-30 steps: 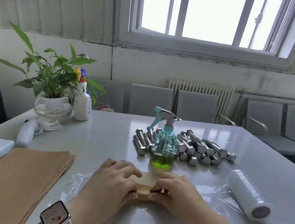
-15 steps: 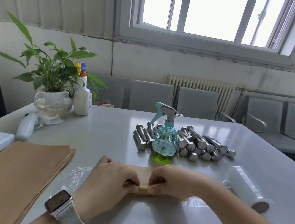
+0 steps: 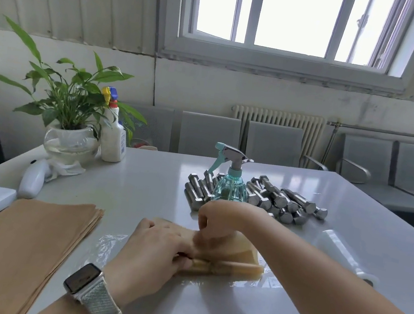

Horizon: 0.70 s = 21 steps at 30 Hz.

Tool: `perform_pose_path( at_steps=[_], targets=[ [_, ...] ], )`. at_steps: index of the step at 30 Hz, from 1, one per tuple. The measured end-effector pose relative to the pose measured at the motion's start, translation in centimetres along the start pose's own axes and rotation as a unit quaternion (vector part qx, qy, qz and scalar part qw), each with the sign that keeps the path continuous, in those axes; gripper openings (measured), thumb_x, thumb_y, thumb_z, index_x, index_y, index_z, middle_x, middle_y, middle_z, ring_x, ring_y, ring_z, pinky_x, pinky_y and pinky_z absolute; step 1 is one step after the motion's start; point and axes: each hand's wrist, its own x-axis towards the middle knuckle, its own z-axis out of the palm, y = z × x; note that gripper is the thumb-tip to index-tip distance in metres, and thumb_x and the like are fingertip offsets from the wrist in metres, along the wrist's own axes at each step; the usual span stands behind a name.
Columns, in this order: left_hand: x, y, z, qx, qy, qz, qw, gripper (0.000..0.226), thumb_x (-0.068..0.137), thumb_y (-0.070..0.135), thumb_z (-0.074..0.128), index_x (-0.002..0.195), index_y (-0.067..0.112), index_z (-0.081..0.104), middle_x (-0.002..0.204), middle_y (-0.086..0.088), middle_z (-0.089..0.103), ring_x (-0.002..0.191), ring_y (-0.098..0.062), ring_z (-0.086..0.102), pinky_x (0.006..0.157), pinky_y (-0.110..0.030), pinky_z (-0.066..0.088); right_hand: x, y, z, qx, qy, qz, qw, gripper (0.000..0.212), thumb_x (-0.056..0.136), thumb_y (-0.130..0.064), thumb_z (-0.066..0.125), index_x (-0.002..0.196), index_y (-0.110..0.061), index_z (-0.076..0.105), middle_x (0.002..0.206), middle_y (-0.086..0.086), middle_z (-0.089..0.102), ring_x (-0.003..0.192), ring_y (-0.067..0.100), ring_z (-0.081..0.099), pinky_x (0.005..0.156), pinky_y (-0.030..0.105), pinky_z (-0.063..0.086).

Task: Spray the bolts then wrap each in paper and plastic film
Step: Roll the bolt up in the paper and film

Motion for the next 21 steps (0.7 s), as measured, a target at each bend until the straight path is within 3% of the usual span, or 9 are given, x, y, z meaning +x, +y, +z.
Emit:
perform_pose_path(
  at_steps=[2, 4, 6, 8, 10, 14, 17, 19, 21],
  targets=[
    [-0.2, 0.1, 0.0, 0.023, 0.017, 0.012, 1.0, 0.022, 0.089, 0.053, 0.054, 0.108, 0.048, 0.064, 0.138, 0.024, 0.043, 0.135, -0.008, 0.028, 0.096, -0.03, 0.015, -0.4, 0.1, -0.4, 0.0, -0.005, -0.011, 1.0, 0.028, 0.083, -0.044, 0.071, 0.098, -0.021, 0.072, 0.092, 0.0, 0.069, 0.072, 0.019, 0.06, 0.057, 0.026, 0.046],
    [-0.1, 0.2, 0.0, 0.06, 0.036, 0.039, 0.997, 0.018, 0.088, 0.051, 0.059, 0.101, 0.045, 0.069, 0.158, 0.015, 0.021, 0.149, -0.015, 0.005, 0.112, -0.033, -0.003, -0.9, 0.3, -0.6, -0.001, 0.002, -0.039, 0.999, 0.015, 0.08, -0.037, 0.074, 0.085, -0.025, 0.066, 0.088, -0.003, 0.068, 0.078, 0.02, 0.063, 0.063, 0.031, 0.05],
    [0.0, 0.5, -0.4, 0.113, 0.039, 0.067, 0.991, 0.014, 0.085, 0.051, 0.064, 0.093, 0.043, 0.072, 0.162, 0.008, 0.016, 0.151, -0.021, -0.001, 0.117, -0.04, -0.013, -1.6, 0.4, -0.7, 0.001, 0.017, -0.058, 0.998, 0.008, 0.08, -0.027, 0.066, 0.079, -0.026, 0.058, 0.085, -0.006, 0.063, 0.078, 0.021, 0.062, 0.063, 0.033, 0.049],
    [0.1, 0.5, -0.7, 0.145, 0.033, 0.071, 0.986, 0.012, 0.07, 0.051, 0.078, 0.076, 0.042, 0.074, 0.151, 0.001, 0.043, 0.145, -0.026, 0.031, 0.116, -0.044, 0.007, -2.4, 0.4, -0.5, 0.031, 0.034, -0.057, 0.997, 0.014, 0.079, -0.025, 0.061, 0.073, -0.031, 0.05, 0.081, -0.009, 0.058, 0.072, 0.016, 0.057, 0.056, 0.029, 0.044],
    [0.1, 0.7, -1.0, 0.134, 0.025, 0.063, 0.989, 0.02, 0.054, 0.051, 0.087, 0.064, 0.042, 0.072, 0.13, 0.002, 0.063, 0.125, -0.024, 0.057, 0.105, -0.044, 0.024, -3.2, 0.4, 0.0, 0.062, 0.052, -0.064, 0.995, 0.018, 0.078, -0.026, 0.062, 0.073, -0.033, 0.046, 0.08, -0.012, 0.054, 0.069, 0.009, 0.052, 0.053, 0.027, 0.038],
    [-0.1, 0.7, -0.7, 0.099, 0.023, 0.057, 0.993, 0.021, 0.055, 0.051, 0.087, 0.067, 0.042, 0.072, 0.104, 0.014, 0.069, 0.092, -0.014, 0.068, 0.088, -0.039, 0.047, -4.7, 0.8, 0.8, 0.162, 0.093, -0.07, 0.98, 0.026, 0.077, -0.037, 0.07, 0.099, -0.039, 0.057, 0.072, -0.019, 0.06, 0.063, -0.004, 0.055, 0.053, 0.015, 0.037],
    [0.0, 0.3, -0.8, 0.076, 0.015, 0.061, 0.995, 0.012, 0.082, 0.047, 0.067, 0.088, 0.039, 0.073, 0.102, 0.017, 0.066, 0.092, -0.009, 0.063, 0.091, -0.033, 0.032, -5.5, 1.2, 1.2, 0.126, 0.061, -0.073, 0.987, 0.047, 0.071, -0.049, 0.079, 0.113, -0.039, 0.062, 0.07, -0.021, 0.057, 0.061, -0.007, 0.053, 0.051, 0.013, 0.032],
    [0.0, 0.2, -0.7, 0.09, 0.026, 0.076, 0.993, 0.011, 0.08, 0.044, 0.062, 0.081, 0.038, 0.072, 0.084, 0.018, 0.067, 0.075, -0.005, 0.063, 0.08, -0.027, 0.025, -5.8, 1.4, 1.9, 0.073, 0.06, -0.07, 0.993, 0.033, 0.07, -0.051, 0.08, 0.093, -0.032, 0.066, 0.07, -0.015, 0.052, 0.063, 0.0, 0.049, 0.051, 0.022, 0.031],
    [-0.1, 0.4, -1.0, 0.09, 0.032, 0.079, 0.992, 0.006, 0.068, 0.044, 0.068, 0.065, 0.039, 0.07, 0.063, 0.019, 0.062, 0.055, -0.001, 0.057, 0.07, -0.028, 0.024, -6.1, 1.3, 2.6, 0.058, 0.059, -0.062, 0.995, 0.033, 0.072, -0.048, 0.079, 0.072, -0.025, 0.055, 0.074, -0.007, 0.053, 0.067, 0.011, 0.048, 0.052, 0.028, 0.033]
  ],
)
